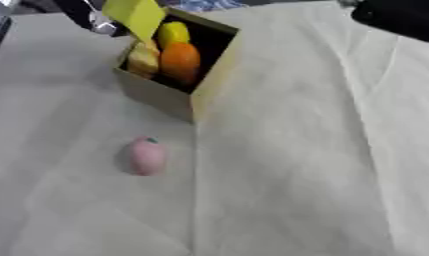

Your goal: Pick up objects on the table and place them in the box.

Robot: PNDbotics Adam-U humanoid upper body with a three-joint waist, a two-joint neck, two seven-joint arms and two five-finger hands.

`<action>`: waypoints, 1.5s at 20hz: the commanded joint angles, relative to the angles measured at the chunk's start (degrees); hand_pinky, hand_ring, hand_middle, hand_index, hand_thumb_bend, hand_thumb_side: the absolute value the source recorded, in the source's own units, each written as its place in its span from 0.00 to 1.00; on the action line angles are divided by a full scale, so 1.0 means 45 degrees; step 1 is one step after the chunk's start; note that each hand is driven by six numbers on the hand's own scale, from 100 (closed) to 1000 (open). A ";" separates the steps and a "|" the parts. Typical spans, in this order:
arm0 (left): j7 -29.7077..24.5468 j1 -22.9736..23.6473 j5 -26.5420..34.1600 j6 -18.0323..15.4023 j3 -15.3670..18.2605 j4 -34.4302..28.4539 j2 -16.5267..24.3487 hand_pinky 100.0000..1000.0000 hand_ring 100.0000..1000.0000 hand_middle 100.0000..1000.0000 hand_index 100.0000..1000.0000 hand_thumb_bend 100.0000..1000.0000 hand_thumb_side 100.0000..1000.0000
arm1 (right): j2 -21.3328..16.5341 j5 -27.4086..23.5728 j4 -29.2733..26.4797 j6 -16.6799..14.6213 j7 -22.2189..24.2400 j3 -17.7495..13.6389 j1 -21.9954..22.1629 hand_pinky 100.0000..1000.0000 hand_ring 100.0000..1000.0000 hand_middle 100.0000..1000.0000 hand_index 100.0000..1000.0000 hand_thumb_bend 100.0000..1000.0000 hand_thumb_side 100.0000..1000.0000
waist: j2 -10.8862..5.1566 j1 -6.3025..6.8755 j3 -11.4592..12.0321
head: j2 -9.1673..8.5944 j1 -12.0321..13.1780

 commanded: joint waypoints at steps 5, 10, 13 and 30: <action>0.0284 -0.0345 -0.0785 -0.0304 0.0440 0.1492 -0.0721 0.75 0.63 0.55 0.65 0.18 0.06 | -0.0072 -0.0105 -0.0187 -0.0037 0.0070 -0.0076 -0.0292 0.89 0.64 0.60 0.75 0.00 0.47 | -0.0196 -0.0028 -0.0133 | -0.0198 0.0164; 0.0088 -0.0371 -0.1397 -0.0452 0.0551 0.2208 -0.0999 0.82 0.78 0.76 0.82 0.45 0.23 | -0.0013 -0.0140 -0.0187 -0.0039 0.0085 -0.0066 -0.0323 0.88 0.64 0.60 0.75 0.00 0.47 | -0.0175 -0.0038 -0.0172 | -0.0188 0.0208; 0.0079 -0.0396 -0.1934 -0.0575 0.0625 0.2253 -0.1028 0.85 0.83 0.82 0.89 0.61 0.33 | 0.0014 -0.0165 -0.0187 -0.0034 0.0096 -0.0063 -0.0313 0.88 0.64 0.60 0.75 0.00 0.47 | -0.0186 -0.0042 -0.0167 | -0.0163 0.0215; -0.0215 0.1309 0.1681 0.0455 -0.1548 -0.3842 0.1673 0.79 0.73 0.69 0.81 0.56 0.32 | -0.0006 -0.0161 -0.0187 -0.0016 0.0043 -0.0119 -0.0050 0.88 0.64 0.60 0.75 0.00 0.47 | -0.0547 -0.0003 0.0358 | 0.0210 -0.0413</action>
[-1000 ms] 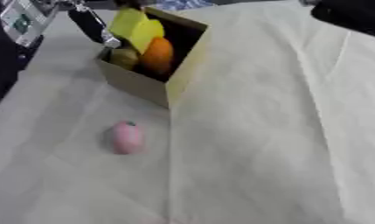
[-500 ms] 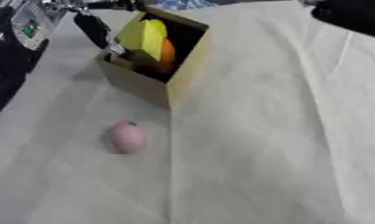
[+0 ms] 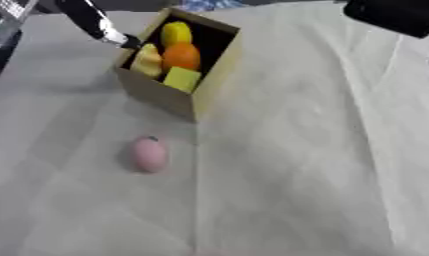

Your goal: Pick up objects on the table and place them in the box.

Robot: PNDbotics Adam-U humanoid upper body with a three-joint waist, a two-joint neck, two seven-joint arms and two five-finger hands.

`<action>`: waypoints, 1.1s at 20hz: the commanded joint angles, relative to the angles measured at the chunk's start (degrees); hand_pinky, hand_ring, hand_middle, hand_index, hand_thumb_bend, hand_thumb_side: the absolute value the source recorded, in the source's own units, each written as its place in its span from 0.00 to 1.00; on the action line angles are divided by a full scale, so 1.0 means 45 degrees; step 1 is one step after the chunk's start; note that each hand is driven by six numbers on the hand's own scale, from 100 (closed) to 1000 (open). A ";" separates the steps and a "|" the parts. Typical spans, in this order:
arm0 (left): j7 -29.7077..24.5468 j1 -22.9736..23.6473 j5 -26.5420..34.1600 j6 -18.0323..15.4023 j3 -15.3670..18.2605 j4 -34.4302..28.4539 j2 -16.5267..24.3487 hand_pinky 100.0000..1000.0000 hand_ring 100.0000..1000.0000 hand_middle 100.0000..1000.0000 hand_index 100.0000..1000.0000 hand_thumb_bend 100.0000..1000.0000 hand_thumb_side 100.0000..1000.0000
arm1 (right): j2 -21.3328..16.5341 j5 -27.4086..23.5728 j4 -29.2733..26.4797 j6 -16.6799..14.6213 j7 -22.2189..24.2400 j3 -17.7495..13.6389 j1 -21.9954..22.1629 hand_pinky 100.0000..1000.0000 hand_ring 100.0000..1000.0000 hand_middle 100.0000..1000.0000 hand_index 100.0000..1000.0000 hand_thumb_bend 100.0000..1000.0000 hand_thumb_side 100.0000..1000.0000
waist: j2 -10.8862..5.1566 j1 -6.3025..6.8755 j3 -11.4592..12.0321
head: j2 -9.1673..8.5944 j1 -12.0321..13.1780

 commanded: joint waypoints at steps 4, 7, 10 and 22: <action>-0.0911 0.0881 0.2490 0.1766 -0.1588 -0.3831 0.1911 0.78 0.72 0.69 0.82 0.54 0.32 | -0.0173 0.0019 -0.0187 -0.0031 -0.0081 -0.0140 -0.0127 0.88 0.64 0.60 0.75 0.00 0.47 | -0.0395 -0.0052 0.0142 | 0.0037 -0.0222; -0.1572 0.1214 0.3184 0.2667 -0.2136 -0.5012 0.2248 0.78 0.73 0.70 0.82 0.54 0.33 | -0.0084 0.0002 -0.0187 -0.0037 -0.0070 -0.0124 -0.0169 0.88 0.64 0.60 0.75 0.00 0.47 | -0.0409 -0.0067 0.0191 | 0.0043 -0.0258; -0.2103 0.1394 0.3491 0.3312 -0.2382 -0.5399 0.2330 0.78 0.72 0.69 0.82 0.53 0.33 | -0.0041 -0.0002 -0.0187 -0.0041 -0.0056 -0.0120 -0.0188 0.88 0.64 0.60 0.75 0.00 0.47 | -0.0424 -0.0089 0.0200 | 0.0038 -0.0242; -0.3176 0.1906 0.2972 0.3642 -0.3203 -0.4021 0.1695 0.77 0.72 0.69 0.79 0.52 0.31 | 0.0030 -0.0038 -0.0187 -0.0091 -0.0171 -0.0156 -0.0276 0.88 0.64 0.60 0.74 0.00 0.48 | -0.0331 -0.0154 0.0094 | 0.0012 -0.0126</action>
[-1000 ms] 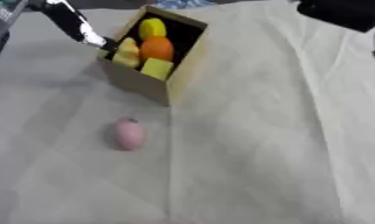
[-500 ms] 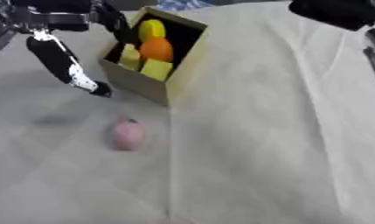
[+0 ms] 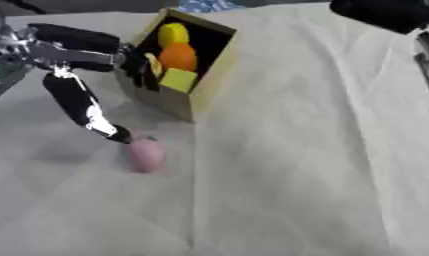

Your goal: Pick up objects on the table and place them in the box.

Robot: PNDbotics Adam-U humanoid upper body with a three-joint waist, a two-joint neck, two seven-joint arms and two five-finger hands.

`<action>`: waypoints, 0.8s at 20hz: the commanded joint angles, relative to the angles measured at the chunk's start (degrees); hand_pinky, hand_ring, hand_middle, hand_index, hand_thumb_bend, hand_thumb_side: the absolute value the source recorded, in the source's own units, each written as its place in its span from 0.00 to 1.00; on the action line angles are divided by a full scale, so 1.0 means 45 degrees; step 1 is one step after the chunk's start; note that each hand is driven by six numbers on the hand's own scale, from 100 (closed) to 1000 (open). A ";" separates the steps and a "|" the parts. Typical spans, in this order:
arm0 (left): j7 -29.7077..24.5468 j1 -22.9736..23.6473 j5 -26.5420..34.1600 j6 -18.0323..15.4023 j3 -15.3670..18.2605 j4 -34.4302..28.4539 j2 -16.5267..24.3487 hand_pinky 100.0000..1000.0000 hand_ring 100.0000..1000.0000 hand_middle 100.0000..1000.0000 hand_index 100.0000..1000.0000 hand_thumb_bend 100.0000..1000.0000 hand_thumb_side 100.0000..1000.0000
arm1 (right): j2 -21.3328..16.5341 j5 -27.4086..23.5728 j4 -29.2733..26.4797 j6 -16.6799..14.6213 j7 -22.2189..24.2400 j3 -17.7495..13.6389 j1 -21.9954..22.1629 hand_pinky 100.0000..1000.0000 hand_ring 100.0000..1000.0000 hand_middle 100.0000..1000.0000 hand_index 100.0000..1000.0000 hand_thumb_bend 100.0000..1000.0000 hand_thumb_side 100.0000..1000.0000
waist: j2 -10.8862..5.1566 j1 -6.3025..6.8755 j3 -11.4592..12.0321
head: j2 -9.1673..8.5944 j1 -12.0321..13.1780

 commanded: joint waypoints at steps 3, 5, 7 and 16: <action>-0.0399 -0.0079 -0.0203 -0.0241 -0.0167 0.0673 -0.0195 0.77 0.71 0.69 0.79 0.51 0.31 | -0.0153 -0.0053 -0.0187 -0.0025 -0.0093 -0.0151 -0.0212 0.88 0.64 0.60 0.74 0.00 0.48 | -0.0199 -0.0058 -0.0031 | -0.0014 0.0101; -0.0446 -0.0028 -0.0148 -0.0312 -0.0249 0.0834 -0.0354 0.77 0.71 0.68 0.78 0.51 0.30 | -0.0132 -0.0060 -0.0187 -0.0024 -0.0110 -0.0161 -0.0224 0.88 0.64 0.60 0.74 0.00 0.48 | -0.0176 -0.0077 -0.0045 | -0.0033 0.0134; -0.0528 0.0028 -0.0073 -0.0359 -0.0351 0.0943 -0.0454 0.76 0.70 0.68 0.78 0.50 0.30 | -0.0123 -0.0063 -0.0187 -0.0014 -0.0120 -0.0163 -0.0232 0.88 0.64 0.60 0.74 0.00 0.48 | -0.0150 -0.0091 -0.0056 | -0.0052 0.0155; -0.0462 0.0208 -0.0207 -0.0491 -0.0533 0.1265 -0.0666 0.74 0.67 0.64 0.74 0.43 0.20 | -0.0084 -0.0077 -0.0187 0.0007 -0.0166 -0.0188 -0.0250 0.88 0.64 0.60 0.74 0.00 0.48 | -0.0079 -0.0142 -0.0074 | -0.0100 0.0183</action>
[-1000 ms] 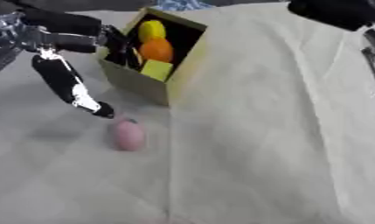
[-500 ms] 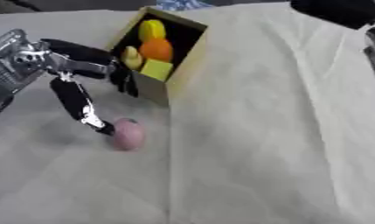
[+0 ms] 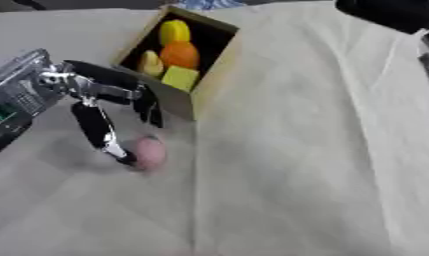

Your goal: Pick up objects on the table and place them in the box.

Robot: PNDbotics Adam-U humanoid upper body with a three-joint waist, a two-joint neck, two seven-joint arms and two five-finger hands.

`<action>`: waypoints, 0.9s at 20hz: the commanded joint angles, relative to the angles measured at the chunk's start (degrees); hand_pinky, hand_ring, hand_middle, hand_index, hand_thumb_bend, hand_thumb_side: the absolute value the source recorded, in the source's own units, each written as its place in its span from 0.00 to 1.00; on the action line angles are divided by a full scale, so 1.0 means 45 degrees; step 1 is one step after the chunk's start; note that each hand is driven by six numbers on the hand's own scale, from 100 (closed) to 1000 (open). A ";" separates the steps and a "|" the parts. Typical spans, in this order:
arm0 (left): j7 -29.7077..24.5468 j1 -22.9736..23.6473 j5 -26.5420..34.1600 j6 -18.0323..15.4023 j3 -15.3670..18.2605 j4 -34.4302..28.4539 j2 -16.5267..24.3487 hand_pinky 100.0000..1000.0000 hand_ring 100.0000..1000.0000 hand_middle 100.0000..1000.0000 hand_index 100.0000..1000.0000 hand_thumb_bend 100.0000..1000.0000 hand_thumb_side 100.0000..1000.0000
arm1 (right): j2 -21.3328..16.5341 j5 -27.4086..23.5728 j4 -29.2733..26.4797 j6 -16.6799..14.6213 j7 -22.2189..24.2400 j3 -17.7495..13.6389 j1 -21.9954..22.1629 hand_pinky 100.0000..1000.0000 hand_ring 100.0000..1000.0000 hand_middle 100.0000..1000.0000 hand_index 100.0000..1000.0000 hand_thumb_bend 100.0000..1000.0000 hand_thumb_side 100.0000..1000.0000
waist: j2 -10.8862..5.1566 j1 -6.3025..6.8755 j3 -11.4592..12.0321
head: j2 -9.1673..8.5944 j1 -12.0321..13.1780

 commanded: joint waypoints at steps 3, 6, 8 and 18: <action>-0.0049 -0.0066 -0.0440 -0.0281 -0.0064 0.0088 0.0067 0.73 0.67 0.63 0.73 0.37 0.13 | -0.0180 -0.0081 -0.0187 -0.0005 -0.0089 -0.0193 -0.0249 0.88 0.64 0.60 0.74 0.00 0.48 | -0.0199 -0.0056 -0.0021 | -0.0079 0.0042; -0.0119 -0.0010 -0.0675 -0.0406 -0.0177 0.0051 0.0033 0.72 0.66 0.63 0.72 0.30 0.08 | -0.0172 -0.0094 -0.0187 -0.0004 -0.0093 -0.0189 -0.0260 0.88 0.64 0.60 0.74 0.00 0.48 | -0.0172 -0.0065 0.0000 | -0.0090 0.0046; -0.0063 0.0038 -0.0859 -0.0456 -0.0227 -0.0018 0.0024 0.72 0.66 0.63 0.72 0.31 0.06 | -0.0163 -0.0104 -0.0187 -0.0011 -0.0098 -0.0191 -0.0277 0.88 0.64 0.60 0.74 0.00 0.48 | -0.0160 -0.0077 0.0004 | -0.0106 0.0059; 0.1258 0.0416 -0.1740 -0.0668 0.0127 -0.0498 0.0079 0.65 0.54 0.47 0.54 0.01 0.04 | -0.0088 -0.0138 -0.0187 -0.0011 -0.0144 -0.0210 -0.0288 0.88 0.64 0.60 0.74 0.00 0.48 | -0.0212 -0.0167 0.0091 | -0.0123 0.0067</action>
